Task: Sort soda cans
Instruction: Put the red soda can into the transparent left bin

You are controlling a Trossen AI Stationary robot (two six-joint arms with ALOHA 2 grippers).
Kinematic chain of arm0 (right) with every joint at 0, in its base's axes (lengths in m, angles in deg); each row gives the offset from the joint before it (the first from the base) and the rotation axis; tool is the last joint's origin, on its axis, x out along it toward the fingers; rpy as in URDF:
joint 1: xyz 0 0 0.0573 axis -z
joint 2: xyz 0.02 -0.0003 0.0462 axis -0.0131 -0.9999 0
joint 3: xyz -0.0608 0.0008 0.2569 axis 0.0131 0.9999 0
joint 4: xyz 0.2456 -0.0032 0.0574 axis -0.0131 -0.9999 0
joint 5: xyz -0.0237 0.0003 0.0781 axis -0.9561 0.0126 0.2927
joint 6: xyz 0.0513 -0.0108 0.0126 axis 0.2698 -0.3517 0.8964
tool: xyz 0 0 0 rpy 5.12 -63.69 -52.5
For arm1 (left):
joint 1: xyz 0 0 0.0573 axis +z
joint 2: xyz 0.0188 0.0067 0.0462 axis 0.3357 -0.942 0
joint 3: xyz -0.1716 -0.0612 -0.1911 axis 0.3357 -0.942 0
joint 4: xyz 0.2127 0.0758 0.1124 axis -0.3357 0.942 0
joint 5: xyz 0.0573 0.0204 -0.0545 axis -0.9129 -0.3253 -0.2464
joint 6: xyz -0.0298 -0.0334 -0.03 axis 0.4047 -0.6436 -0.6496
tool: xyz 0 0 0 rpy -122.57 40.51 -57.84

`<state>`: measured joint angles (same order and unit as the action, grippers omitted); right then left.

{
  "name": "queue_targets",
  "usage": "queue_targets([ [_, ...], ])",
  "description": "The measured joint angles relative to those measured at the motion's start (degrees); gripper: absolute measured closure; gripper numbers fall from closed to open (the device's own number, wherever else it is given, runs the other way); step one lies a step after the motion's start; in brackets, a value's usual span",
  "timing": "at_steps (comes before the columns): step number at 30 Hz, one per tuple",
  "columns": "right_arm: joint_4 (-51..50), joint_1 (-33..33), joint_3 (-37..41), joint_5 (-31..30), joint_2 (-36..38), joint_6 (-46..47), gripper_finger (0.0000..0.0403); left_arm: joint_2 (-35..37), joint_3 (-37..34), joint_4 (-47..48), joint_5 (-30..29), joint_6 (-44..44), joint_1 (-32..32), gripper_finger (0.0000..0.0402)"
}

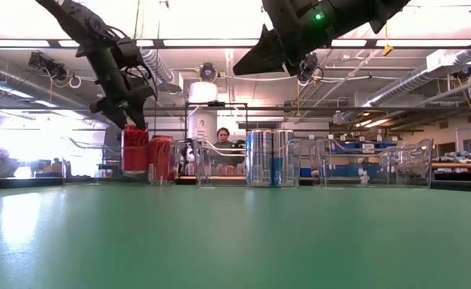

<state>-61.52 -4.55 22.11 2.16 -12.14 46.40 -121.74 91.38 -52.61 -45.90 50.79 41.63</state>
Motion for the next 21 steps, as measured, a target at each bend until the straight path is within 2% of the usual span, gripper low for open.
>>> queue_targets([
  [9,0.82,0.0,-0.02,0.02,0.03,-0.01,0.0402,-0.29,-1.85,-1.71,-0.25,-1.47,0.03,0.0147],
  [21,0.8,0.0,-0.02,0.04,0.06,0.0,0.0402,-4.71,-1.61,-3.94,0.66,-2.97,0.03,0.0143],
])
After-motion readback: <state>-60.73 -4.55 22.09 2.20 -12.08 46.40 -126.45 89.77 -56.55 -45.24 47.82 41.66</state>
